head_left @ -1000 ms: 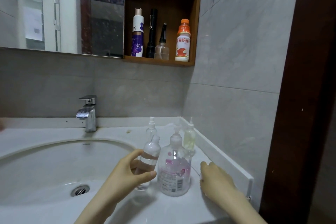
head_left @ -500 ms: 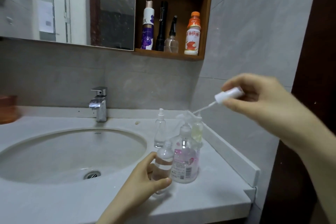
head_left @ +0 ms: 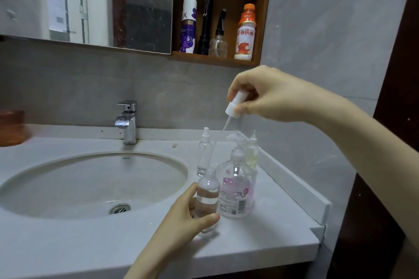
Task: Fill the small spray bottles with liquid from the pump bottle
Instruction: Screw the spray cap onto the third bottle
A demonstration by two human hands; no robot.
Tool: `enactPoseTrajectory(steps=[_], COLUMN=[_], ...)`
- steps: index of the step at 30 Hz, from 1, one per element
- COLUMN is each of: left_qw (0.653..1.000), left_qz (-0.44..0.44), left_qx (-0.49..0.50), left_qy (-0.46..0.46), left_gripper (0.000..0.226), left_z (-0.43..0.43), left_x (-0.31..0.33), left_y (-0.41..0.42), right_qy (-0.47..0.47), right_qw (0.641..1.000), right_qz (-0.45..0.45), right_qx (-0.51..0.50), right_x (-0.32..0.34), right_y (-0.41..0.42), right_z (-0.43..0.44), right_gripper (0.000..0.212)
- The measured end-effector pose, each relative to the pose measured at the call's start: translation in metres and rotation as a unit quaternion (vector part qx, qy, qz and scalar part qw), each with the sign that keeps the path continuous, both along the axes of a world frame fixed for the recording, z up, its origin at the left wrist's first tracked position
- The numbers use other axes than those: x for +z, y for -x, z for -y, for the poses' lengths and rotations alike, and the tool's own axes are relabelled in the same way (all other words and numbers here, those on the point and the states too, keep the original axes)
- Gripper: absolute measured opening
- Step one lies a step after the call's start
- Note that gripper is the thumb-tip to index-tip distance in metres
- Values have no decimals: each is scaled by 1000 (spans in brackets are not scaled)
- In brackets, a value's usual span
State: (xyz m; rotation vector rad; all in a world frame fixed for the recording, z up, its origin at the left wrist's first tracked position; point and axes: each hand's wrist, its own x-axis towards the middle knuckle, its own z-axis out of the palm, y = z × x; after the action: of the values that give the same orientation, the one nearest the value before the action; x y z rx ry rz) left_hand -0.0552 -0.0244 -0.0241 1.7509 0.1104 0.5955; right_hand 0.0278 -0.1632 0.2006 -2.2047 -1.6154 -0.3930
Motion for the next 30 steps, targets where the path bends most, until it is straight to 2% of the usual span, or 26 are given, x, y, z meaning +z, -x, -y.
enactPoseTrajectory(steps=[6, 15, 22, 27, 30], left_qw=[1000, 1000, 1000, 1000, 1000], left_qz=[3, 4, -4, -3, -3], left_qx=[-1, -2, 7, 6, 10], left_qy=[-1, 0, -2, 2, 10], left_gripper=[41, 43, 43, 44, 45], left_z=[-4, -4, -4, -3, -4], left_x=[-3, -5, -5, -3, -3], left_y=[-1, -2, -2, -2, -2], right_qy=[-16, 38, 123, 143, 151], right_qw=[1000, 999, 991, 987, 987], right_qz=[-2, 27, -45, -73, -56], right_qx=[11, 5, 6, 16, 21], right_x=[14, -6, -52, -73, -73], right_y=[-2, 0, -8, -9, -6], right_z=[4, -15, -32, -41, -45], right_gripper=[12, 14, 16, 15, 15])
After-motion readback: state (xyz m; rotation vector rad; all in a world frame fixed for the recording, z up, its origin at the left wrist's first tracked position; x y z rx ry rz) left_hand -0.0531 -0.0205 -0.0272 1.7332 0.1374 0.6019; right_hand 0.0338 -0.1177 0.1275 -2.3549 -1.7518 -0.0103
